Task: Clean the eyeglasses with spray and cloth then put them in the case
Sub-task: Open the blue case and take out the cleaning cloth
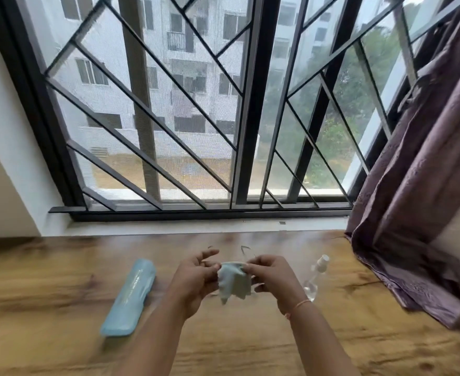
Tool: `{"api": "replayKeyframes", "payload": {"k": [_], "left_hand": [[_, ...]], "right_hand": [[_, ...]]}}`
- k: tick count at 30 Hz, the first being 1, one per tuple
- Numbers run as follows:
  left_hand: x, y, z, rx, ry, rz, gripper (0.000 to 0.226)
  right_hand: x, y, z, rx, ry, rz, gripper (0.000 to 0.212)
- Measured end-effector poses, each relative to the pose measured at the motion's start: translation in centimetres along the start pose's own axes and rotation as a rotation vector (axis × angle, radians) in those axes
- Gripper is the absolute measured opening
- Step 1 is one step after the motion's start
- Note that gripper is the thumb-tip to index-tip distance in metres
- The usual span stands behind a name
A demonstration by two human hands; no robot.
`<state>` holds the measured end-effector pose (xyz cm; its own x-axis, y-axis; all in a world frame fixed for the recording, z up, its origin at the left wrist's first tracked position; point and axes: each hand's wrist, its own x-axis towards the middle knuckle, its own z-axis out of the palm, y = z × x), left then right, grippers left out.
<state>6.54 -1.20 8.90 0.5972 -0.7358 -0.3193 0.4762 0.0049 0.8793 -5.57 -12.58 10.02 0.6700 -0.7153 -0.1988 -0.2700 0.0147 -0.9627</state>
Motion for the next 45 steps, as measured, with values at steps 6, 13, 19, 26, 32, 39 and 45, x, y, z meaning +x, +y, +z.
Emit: {"api": "replayKeyframes", "payload": {"k": [6, 13, 19, 26, 32, 39, 45], "left_hand": [[0.4, 0.3, 1.7, -0.029, 0.113, 0.022, 0.028], [0.3, 1.1, 2.6, -0.105, 0.228, 0.09, 0.022], [-0.1, 1.7, 3.1, -0.115, 0.255, 0.108, 0.024], [-0.7, 2.4, 3.1, -0.184, 0.162, 0.103, 0.04], [-1.0, 2.4, 2.9, -0.06, 0.12, 0.144, 0.051], [-1.7, 3.3, 2.4, -0.174, 0.022, 0.071, 0.055], [-1.8, 3.5, 2.2, -0.226, -0.028, 0.026, 0.056]], "right_hand": [[-1.1, 0.4, 2.0, -0.378, 0.382, -0.609, 0.013], [-1.8, 1.1, 2.6, -0.5, 0.382, -0.789, 0.013], [-1.8, 1.2, 2.9, -0.573, 0.372, -0.847, 0.009], [-0.8, 0.2, 2.1, -0.351, 0.259, -0.672, 0.014], [-0.1, -0.8, 1.4, -0.088, 0.053, -0.396, 0.029], [-0.1, -1.6, 0.2, 0.259, -0.151, -0.183, 0.017], [-0.5, -1.7, 0.0, 0.338, -0.171, -0.168, 0.015]]}}
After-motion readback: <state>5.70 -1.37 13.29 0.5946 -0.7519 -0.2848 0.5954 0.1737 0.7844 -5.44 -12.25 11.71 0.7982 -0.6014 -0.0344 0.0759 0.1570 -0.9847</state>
